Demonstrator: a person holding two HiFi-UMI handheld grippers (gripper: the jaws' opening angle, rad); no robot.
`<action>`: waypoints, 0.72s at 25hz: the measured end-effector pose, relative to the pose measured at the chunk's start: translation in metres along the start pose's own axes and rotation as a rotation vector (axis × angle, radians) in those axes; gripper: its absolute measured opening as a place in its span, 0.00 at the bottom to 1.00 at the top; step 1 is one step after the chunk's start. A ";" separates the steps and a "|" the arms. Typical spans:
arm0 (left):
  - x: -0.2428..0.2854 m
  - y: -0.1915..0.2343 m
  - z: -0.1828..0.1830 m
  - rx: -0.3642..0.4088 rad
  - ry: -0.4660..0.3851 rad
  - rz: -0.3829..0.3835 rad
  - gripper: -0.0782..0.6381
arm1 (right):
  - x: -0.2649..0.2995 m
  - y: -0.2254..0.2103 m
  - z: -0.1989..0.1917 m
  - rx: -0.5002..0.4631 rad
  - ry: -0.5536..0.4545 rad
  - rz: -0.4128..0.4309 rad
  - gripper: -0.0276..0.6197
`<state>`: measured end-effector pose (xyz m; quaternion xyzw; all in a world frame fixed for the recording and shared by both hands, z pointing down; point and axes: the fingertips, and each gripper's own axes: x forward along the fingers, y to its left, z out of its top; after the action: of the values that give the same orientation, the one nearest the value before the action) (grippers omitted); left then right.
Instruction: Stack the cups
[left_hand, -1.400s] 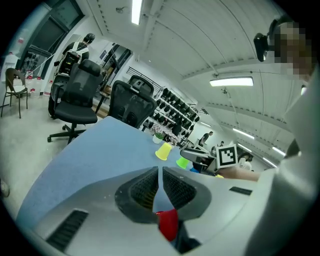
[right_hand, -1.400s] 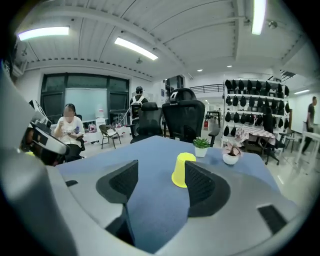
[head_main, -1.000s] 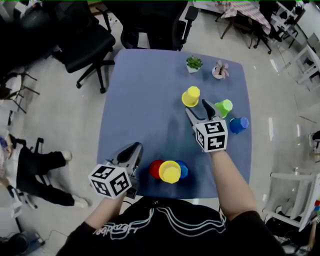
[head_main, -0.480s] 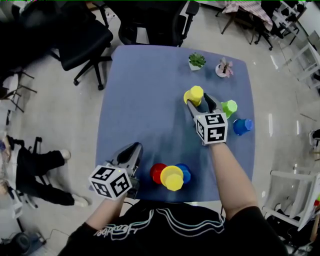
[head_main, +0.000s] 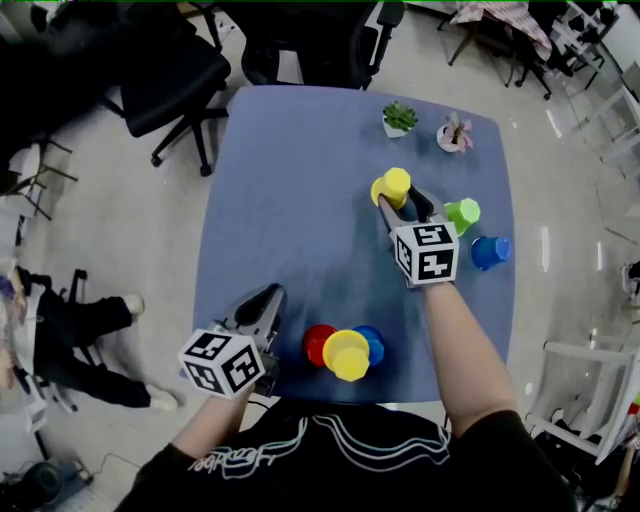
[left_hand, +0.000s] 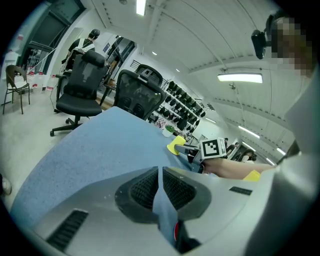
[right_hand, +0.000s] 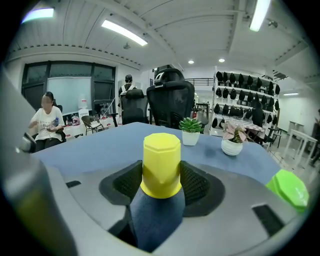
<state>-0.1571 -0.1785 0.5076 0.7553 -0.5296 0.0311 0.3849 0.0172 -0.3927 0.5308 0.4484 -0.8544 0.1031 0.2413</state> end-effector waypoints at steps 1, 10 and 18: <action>-0.001 0.000 -0.001 -0.001 0.001 0.002 0.17 | -0.001 0.001 0.000 0.001 -0.003 0.000 0.43; -0.011 -0.005 -0.005 0.004 -0.019 0.010 0.18 | -0.024 0.007 0.008 0.022 -0.041 0.015 0.43; -0.034 -0.013 -0.012 -0.005 -0.034 0.032 0.18 | -0.062 0.020 0.015 0.010 -0.078 0.031 0.43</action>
<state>-0.1570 -0.1431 0.4938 0.7461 -0.5482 0.0230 0.3772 0.0262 -0.3429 0.4873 0.4402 -0.8694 0.0936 0.2039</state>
